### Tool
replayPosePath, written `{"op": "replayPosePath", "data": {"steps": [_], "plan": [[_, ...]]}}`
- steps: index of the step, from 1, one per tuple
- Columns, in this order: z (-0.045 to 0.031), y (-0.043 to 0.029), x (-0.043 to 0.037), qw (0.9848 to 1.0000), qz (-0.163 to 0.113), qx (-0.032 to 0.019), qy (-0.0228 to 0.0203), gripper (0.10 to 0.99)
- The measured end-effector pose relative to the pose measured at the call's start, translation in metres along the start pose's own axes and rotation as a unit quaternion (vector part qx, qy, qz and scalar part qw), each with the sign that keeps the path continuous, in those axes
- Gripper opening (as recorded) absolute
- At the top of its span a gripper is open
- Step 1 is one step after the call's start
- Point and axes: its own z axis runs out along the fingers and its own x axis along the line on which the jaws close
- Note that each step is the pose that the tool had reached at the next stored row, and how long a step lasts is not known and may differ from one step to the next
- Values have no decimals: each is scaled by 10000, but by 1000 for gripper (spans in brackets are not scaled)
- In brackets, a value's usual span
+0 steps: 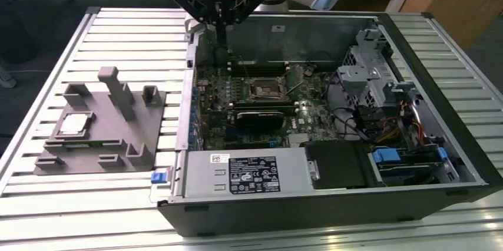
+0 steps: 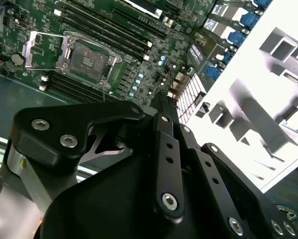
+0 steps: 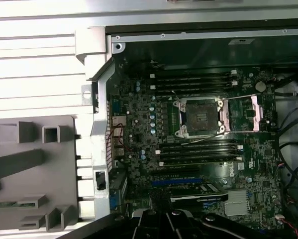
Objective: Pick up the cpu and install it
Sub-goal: 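Reach for the cpu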
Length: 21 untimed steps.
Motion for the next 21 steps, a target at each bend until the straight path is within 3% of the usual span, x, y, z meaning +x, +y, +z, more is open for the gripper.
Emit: {"op": "replayPosePath", "data": {"steps": [21], "plan": [[-6, -21, 273, 10000, -1, 0, 0, 106]]}}
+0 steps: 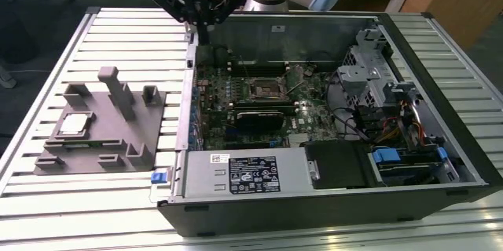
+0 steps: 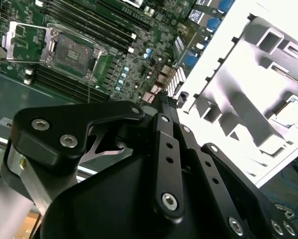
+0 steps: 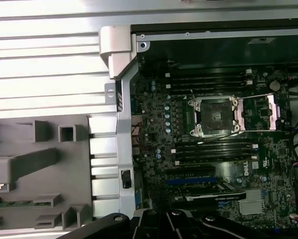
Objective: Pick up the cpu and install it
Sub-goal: 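Reach for the cpu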
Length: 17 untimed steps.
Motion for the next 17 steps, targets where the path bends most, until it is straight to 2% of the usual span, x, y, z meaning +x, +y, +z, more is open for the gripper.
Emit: {"op": "replayPosePath", "data": {"steps": [17], "plan": [[5, -23, 295, 10000, 0, 0, 0, 106]]}}
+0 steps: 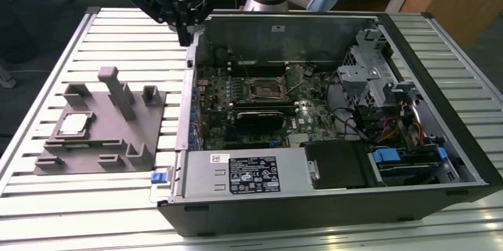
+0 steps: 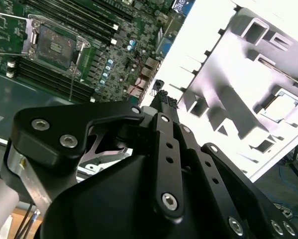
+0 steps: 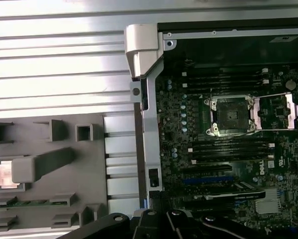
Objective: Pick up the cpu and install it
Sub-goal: 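Reach for the cpu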
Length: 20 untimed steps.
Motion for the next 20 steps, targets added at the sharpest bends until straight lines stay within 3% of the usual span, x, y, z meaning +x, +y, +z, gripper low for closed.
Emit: {"op": "replayPosePath", "data": {"steps": [20], "plan": [[14, -22, 275, 10000, 0, 0, 0, 106]]}}
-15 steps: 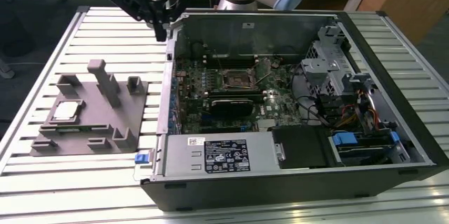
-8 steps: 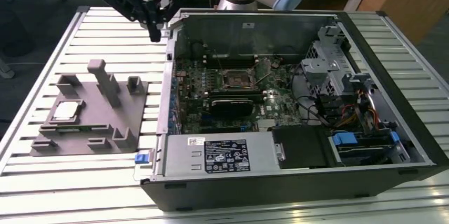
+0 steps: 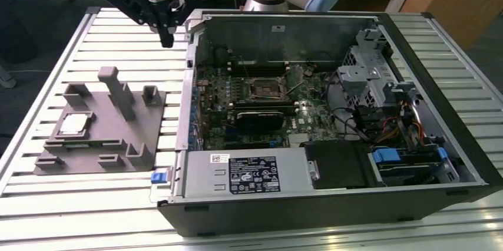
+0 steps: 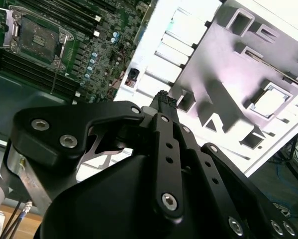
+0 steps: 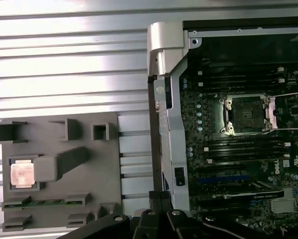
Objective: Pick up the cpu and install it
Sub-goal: 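Reach for the cpu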
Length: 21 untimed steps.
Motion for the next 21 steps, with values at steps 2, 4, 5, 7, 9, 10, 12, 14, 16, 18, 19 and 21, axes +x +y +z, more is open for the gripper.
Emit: {"op": "replayPosePath", "data": {"steps": [2, 4, 5, 7, 9, 10, 12, 14, 16, 18, 19, 21], "plan": [[1, -2, 30, 10000, 0, 0, 0, 106], [3, -5, 59, 10000, 0, 0, 0, 106], [4, -6, 75, 10000, 0, 0, 0, 106], [6, -8, 105, 10000, 0, 0, 0, 106], [9, -11, 136, 10000, -1, 0, 0, 106], [11, -12, 152, 10000, 0, 0, 0, 106], [13, -15, 183, 10000, 0, 0, 0, 106], [15, -17, 217, 10000, 0, 0, 0, 106], [18, -20, 252, 10000, 0, 0, 0, 106], [21, -23, 292, 10000, 0, 0, 0, 106], [23, -25, 311, 10000, 0, 0, 1, 106], [28, -28, 349, 10000, 0, 1, 4, 106]]}}
